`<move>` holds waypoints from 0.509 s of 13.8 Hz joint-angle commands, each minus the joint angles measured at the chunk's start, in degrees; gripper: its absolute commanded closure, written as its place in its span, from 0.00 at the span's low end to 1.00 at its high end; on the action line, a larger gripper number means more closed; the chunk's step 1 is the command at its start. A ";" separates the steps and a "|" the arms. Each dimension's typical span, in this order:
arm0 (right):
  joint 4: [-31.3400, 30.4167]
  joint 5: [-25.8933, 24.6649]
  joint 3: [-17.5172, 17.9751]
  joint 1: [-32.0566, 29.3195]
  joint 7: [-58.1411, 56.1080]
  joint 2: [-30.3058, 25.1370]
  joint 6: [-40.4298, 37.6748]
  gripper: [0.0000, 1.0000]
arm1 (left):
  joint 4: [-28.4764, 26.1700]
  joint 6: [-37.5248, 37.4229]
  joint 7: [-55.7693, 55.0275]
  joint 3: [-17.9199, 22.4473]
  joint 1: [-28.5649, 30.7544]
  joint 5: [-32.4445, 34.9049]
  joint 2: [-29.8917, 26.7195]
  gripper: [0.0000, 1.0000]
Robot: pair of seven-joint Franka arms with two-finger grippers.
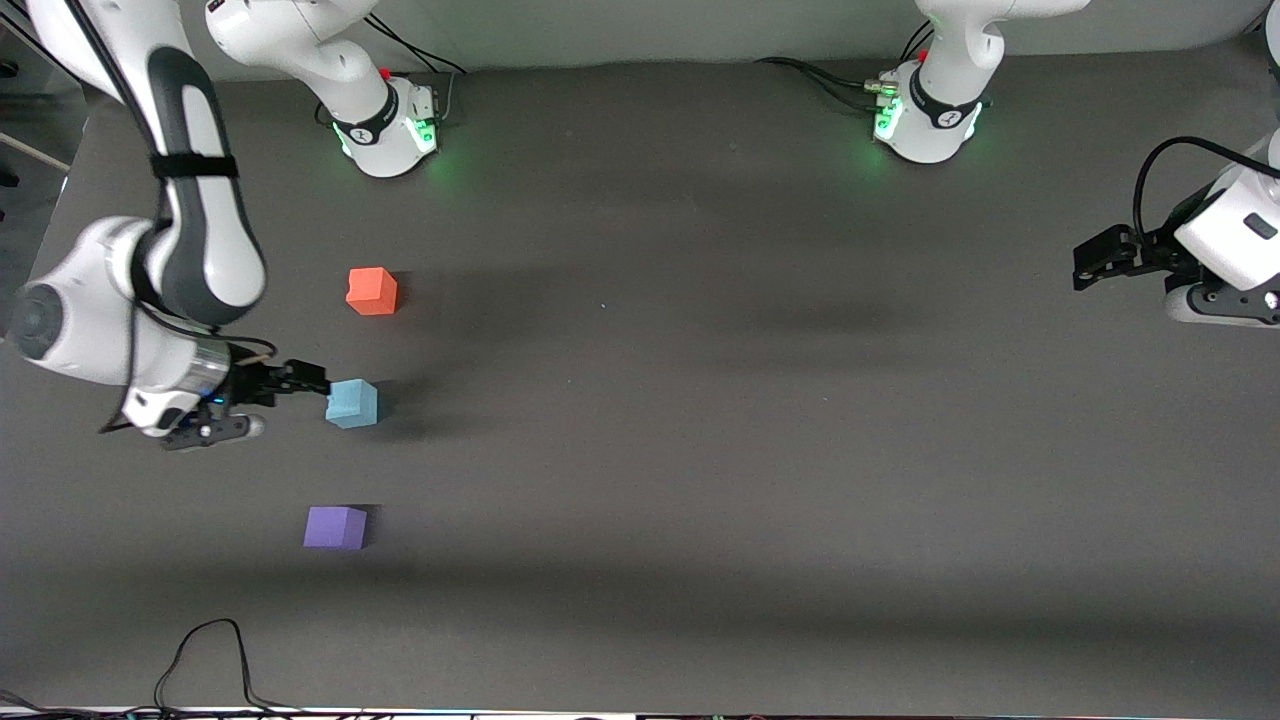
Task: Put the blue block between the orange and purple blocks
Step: 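Open the right gripper and draw it back from the blue cube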
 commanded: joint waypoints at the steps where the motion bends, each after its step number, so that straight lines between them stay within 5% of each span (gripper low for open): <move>1: 7.04 -5.80 -0.14 0.71 2.97 -3.59 -8.12 0.00 | 0.54 -0.27 -0.77 0.19 -0.34 0.17 0.08 0.00; 3: 13.10 -6.60 1.52 -0.52 4.38 -3.69 -14.27 0.00 | 0.54 -0.27 -0.77 0.19 -0.34 0.17 0.08 0.00; 4: 14.70 -6.78 5.28 -3.92 5.43 -4.38 -16.22 0.00 | 0.54 -0.27 -0.77 0.19 -0.34 0.26 0.08 0.00; 7: 14.28 -13.88 27.39 -20.86 11.56 -10.87 -17.46 0.00 | 0.54 -0.27 -0.77 0.19 -0.43 0.26 0.16 0.00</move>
